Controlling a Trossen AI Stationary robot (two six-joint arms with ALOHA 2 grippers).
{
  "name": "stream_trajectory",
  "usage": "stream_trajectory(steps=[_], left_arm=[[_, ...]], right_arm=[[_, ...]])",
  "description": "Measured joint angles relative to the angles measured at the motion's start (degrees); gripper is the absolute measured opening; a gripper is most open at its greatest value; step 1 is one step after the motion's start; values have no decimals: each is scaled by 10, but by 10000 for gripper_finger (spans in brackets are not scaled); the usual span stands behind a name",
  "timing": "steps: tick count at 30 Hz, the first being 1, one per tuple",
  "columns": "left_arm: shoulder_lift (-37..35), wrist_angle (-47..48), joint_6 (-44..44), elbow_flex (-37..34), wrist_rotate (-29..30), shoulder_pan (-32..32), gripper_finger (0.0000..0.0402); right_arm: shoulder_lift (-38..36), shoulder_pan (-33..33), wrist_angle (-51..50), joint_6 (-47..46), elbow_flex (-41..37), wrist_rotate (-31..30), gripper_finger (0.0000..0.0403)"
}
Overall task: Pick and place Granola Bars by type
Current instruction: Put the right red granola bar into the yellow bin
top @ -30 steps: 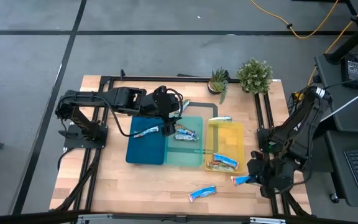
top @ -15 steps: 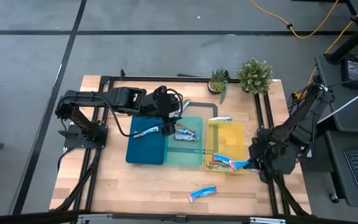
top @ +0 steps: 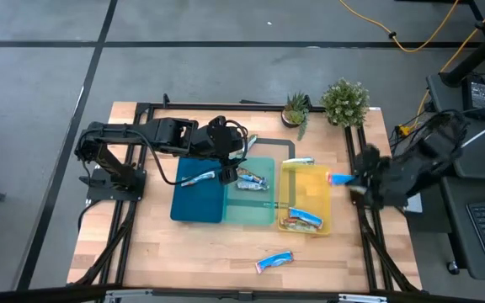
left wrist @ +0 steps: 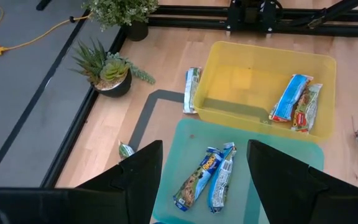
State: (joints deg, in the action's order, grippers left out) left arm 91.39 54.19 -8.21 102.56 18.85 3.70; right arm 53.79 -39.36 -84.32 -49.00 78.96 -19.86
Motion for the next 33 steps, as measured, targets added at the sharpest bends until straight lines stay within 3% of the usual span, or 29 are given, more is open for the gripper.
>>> stream_trajectory(steps=[7,13,20,27,33], left_arm=[[0,0,0,0,0,0,226],[0,0,8,0,0,0,226],[0,0,19,0,0,0,226],[0,0,29,0,0,-1,226],[0,0,35,0,0,-1,226]], right_arm=[[0,58,-57,26,71,-38,28],[3,126,-58,81,76,-43,12],[18,240,-51,183,76,-40,34],[71,352,-19,320,75,40,17],[115,402,9,390,57,97,24]])
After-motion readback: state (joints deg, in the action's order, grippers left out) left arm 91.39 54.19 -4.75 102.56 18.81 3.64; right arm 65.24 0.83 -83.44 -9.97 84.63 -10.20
